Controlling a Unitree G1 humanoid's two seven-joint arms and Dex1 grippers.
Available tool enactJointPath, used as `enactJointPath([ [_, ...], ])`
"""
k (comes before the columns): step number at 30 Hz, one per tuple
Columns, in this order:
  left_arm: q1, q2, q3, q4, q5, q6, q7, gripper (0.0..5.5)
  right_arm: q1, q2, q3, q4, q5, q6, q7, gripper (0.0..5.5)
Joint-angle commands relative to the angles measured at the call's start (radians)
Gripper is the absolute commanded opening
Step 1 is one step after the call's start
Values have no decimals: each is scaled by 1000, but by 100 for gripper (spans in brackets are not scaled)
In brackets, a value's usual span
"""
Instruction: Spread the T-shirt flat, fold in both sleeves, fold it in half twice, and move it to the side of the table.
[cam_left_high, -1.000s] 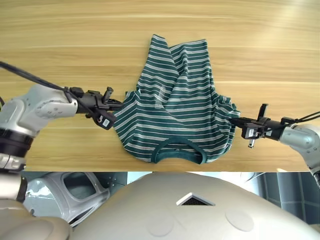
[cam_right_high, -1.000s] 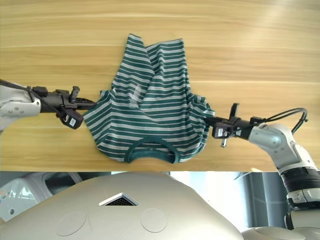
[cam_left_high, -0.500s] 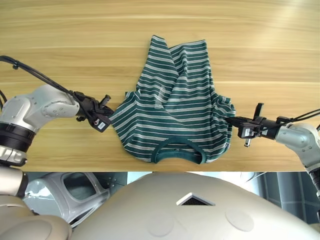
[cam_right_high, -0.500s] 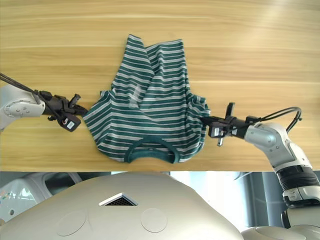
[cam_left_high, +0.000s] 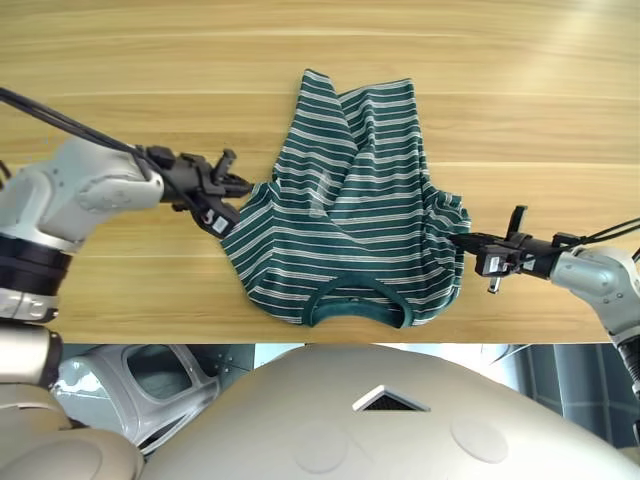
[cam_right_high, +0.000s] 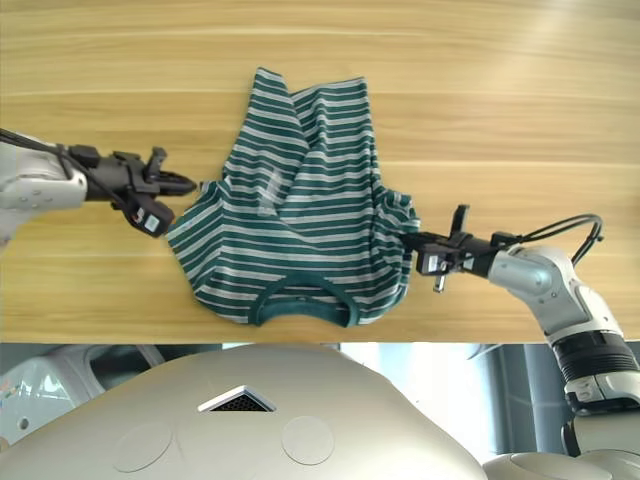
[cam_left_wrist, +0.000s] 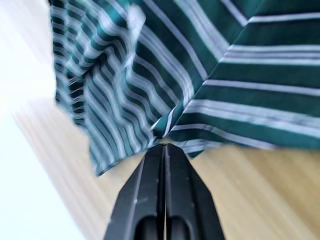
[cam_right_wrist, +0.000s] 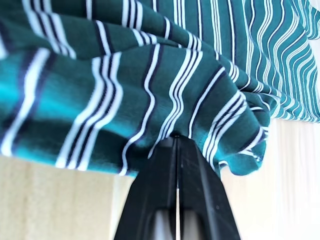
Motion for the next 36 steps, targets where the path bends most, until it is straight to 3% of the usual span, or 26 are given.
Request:
enactJointPath([
  [1,-16,-36,-44,74,65,-35,36,0,11,20,33,18,-35,23,25,5],
  [14,-28,-42,-143,321,229,-92,131,0,4,23,30,10,-32,33,25,5],
  [36,333,86,-74,174,105,-6,248,0,266,-46,-101,-30,2,60,-32,5],
])
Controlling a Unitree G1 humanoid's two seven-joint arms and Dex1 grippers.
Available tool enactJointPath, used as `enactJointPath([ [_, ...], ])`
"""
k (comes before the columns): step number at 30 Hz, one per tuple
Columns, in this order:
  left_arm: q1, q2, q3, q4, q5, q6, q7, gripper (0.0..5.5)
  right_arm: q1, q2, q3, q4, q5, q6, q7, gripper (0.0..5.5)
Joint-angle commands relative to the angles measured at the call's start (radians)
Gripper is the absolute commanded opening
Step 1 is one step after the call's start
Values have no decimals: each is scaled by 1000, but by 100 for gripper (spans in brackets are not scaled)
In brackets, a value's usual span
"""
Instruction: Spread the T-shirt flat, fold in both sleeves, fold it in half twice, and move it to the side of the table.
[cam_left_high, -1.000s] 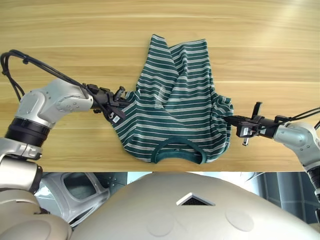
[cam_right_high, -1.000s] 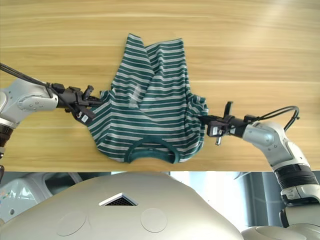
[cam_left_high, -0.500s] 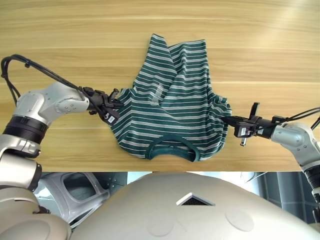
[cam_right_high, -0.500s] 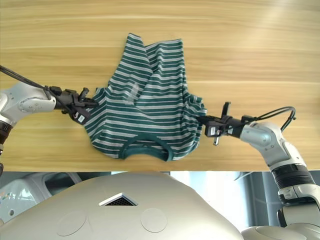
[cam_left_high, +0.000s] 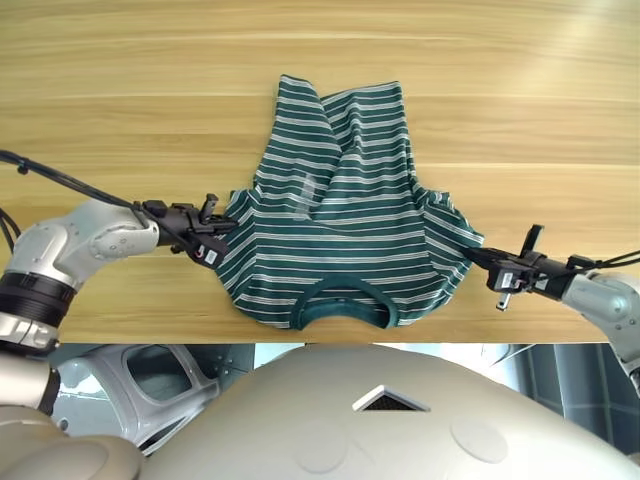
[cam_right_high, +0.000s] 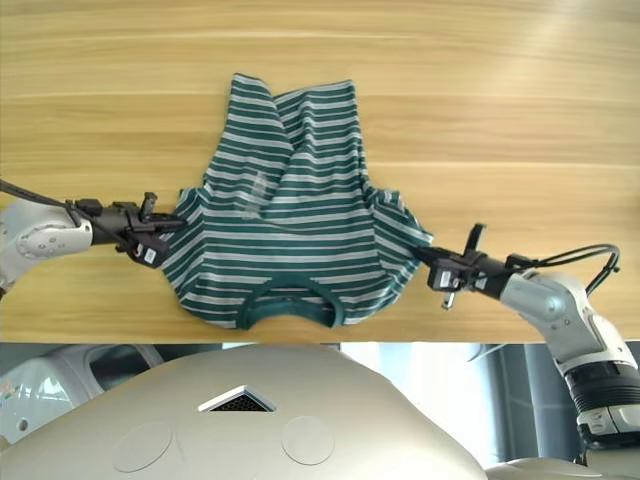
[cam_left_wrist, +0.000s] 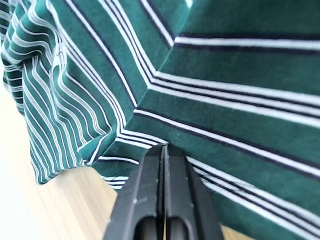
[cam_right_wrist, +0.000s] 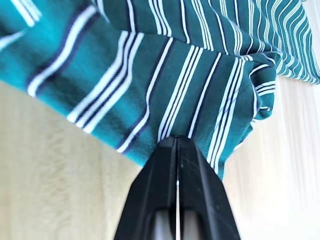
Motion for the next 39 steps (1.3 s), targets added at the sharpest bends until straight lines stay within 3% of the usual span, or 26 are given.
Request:
enactJointPath([
  [1,139,25,-47,5,41,30,-41,0,70,-26,-1,23,-27,46,25,5],
  [16,357,154,55,-184,-131,141,-84,0,118,-25,-39,28,-15,52,9,5],
  [28,180,30,85,-79,-96,138,-38,0,32,29,27,-53,9,40,51,5],
  [33,145,39,94,21,-87,109,-23,0,25,26,31,-53,18,41,56,5],
  [39,211,64,146,-28,-138,100,-3,0,53,8,-13,-42,39,44,38,5],
])
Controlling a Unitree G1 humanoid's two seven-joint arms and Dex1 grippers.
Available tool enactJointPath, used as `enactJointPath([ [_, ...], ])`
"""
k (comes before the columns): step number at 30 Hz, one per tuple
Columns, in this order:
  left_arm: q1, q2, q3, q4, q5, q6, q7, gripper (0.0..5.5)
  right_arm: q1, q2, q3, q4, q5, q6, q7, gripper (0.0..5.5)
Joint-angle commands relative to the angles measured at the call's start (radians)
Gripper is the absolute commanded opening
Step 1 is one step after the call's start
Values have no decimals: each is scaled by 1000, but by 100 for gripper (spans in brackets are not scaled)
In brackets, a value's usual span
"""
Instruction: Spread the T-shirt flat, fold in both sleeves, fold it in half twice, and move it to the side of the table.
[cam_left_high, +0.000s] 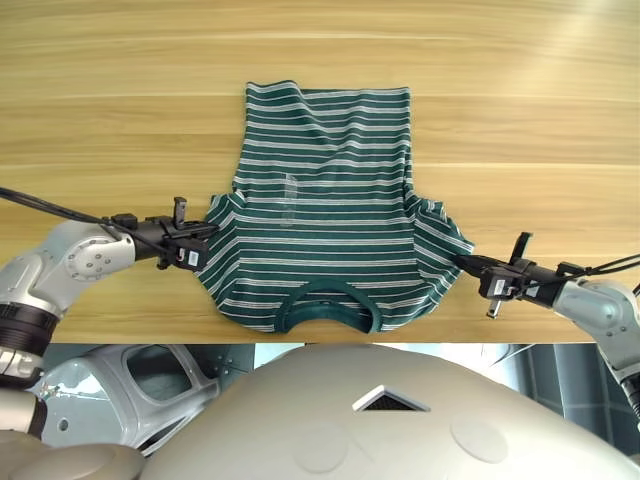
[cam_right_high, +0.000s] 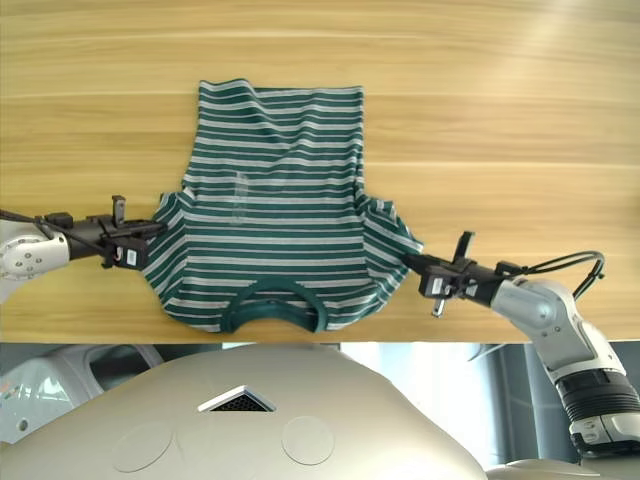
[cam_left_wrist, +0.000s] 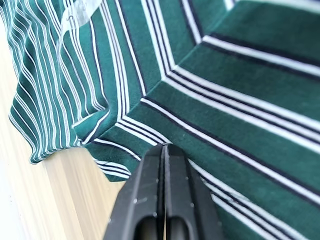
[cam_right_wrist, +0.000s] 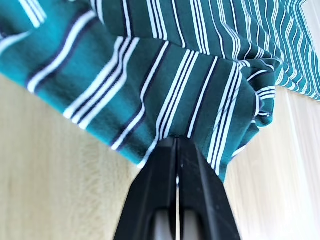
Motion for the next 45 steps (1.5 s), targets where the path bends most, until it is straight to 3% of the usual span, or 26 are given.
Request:
enactJointPath([
  [1,46,7,32,-13,-10,5,15,0,24,-12,-29,16,2,28,7,5],
  [3,8,-25,68,-2,-8,-4,79,0,21,-4,-40,15,7,30,3,5],
  [11,-103,-57,116,99,40,-123,241,147,8,12,-52,2,27,45,14,0],
  [13,-82,-37,137,97,-33,-169,230,177,6,12,-56,2,35,44,16,0],
  [16,13,32,159,50,-224,-213,135,241,0,8,-63,3,41,48,22,0],
  [22,270,226,253,-54,-362,-180,-23,340,5,19,-82,-18,30,59,11,0],
  [25,375,277,291,-69,-265,-162,-54,340,17,31,-87,-21,13,59,-5,0],
  [33,296,178,225,-65,4,-94,-20,340,35,30,-106,-30,19,48,-9,0],
  [34,269,158,207,-64,35,-86,-18,321,41,31,-106,-30,17,47,-8,0],
  [36,241,124,177,-80,55,-75,-24,279,48,34,-108,-29,16,44,-6,0],
  [45,217,88,127,-184,19,6,-98,279,34,40,-103,-30,14,44,1,0],
])
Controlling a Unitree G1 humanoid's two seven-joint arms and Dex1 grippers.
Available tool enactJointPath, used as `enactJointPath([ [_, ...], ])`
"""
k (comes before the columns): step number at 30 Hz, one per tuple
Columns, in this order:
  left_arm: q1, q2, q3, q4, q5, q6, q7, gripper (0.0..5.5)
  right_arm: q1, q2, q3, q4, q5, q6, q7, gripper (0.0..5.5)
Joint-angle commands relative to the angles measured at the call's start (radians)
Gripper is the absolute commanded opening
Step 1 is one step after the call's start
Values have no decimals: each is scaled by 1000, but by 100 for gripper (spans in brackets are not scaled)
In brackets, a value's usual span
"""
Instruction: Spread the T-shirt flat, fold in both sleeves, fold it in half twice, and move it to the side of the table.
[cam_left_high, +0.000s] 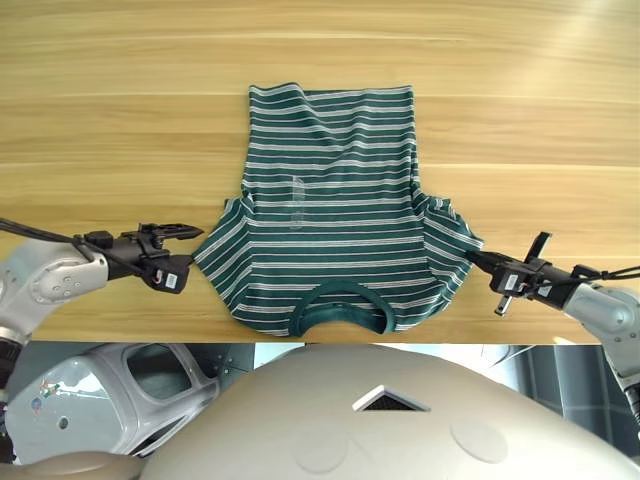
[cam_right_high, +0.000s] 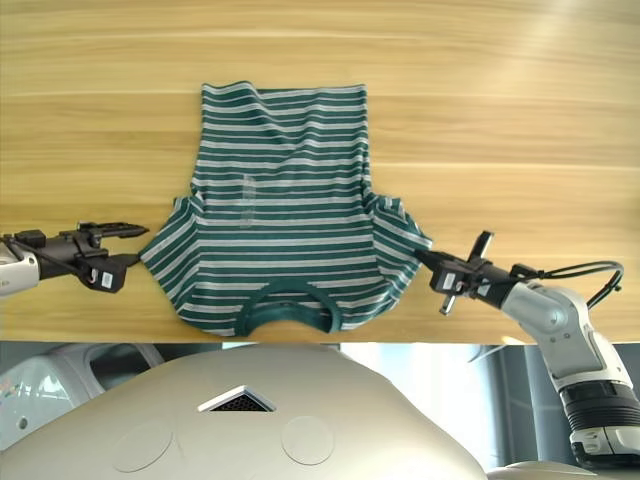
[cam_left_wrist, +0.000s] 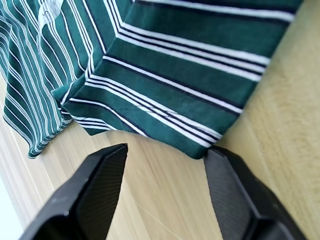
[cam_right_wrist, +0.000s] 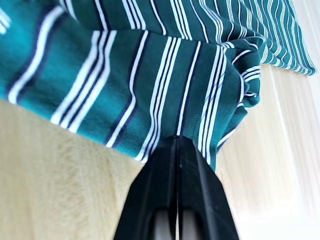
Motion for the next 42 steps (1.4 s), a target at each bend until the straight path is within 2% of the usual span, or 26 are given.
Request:
enactJointPath([
  [1,35,1,-33,-28,-6,29,-51,255,-8,4,-6,-8,8,-6,5,0],
  [7,43,17,-29,-41,-8,40,-68,116,-3,5,-9,-4,6,-11,3,0],
  [14,26,18,-9,-23,-5,39,-53,1,-6,5,-9,-8,8,-7,5,0],
  [29,56,32,125,-127,-77,10,-5,1,-23,7,-8,12,8,-15,4,0],
  [42,-69,-110,7,-165,-6,-94,35,1,-22,42,13,0,-18,-13,-4,0],
])
